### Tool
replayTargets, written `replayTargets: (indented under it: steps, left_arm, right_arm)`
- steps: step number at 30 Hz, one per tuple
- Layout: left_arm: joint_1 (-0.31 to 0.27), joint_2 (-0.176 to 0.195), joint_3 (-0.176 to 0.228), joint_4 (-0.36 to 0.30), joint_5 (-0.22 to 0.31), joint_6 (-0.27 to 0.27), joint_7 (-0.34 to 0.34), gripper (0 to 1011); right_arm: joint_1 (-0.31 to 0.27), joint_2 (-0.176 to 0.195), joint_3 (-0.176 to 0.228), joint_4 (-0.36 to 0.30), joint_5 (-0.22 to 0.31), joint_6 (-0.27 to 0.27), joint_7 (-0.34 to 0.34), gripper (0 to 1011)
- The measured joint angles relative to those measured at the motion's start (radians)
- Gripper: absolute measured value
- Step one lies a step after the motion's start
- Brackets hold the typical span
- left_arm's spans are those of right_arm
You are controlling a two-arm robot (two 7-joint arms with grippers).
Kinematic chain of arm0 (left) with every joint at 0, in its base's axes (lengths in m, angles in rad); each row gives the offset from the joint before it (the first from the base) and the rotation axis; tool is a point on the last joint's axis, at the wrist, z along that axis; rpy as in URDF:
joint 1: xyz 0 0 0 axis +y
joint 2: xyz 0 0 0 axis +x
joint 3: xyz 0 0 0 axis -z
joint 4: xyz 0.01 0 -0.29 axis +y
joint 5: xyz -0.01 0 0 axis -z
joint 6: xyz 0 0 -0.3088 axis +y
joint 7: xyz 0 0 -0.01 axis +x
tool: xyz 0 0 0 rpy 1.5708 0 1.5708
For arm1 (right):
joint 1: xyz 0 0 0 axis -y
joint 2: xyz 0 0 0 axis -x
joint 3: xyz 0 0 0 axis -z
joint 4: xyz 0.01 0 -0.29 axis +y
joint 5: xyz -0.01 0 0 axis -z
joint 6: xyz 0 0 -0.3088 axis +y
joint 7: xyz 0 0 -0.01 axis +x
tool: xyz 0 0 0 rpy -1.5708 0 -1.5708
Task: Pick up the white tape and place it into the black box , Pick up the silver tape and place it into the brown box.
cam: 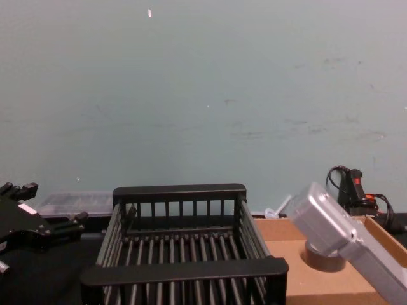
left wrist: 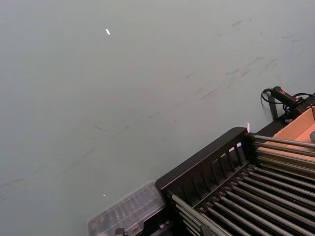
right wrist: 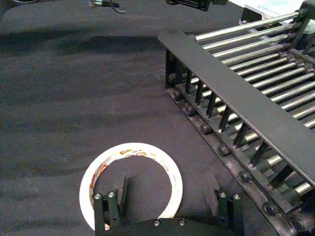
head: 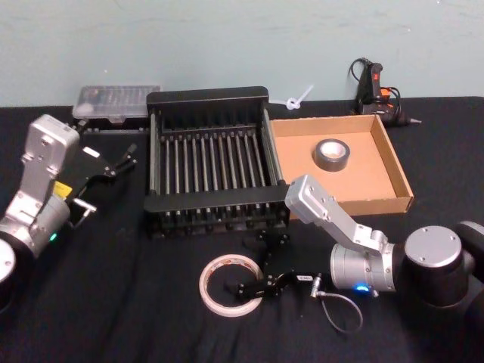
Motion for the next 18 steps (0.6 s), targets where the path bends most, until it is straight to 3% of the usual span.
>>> replayTargets:
  steps: [18]
  left_arm:
    - [0.000,0.000,0.000,0.000,0.000,0.000,0.000,1001]
  right_arm:
    - [0.004,-0.008,-0.004,0.012,-0.007,0.004,-0.015,1002]
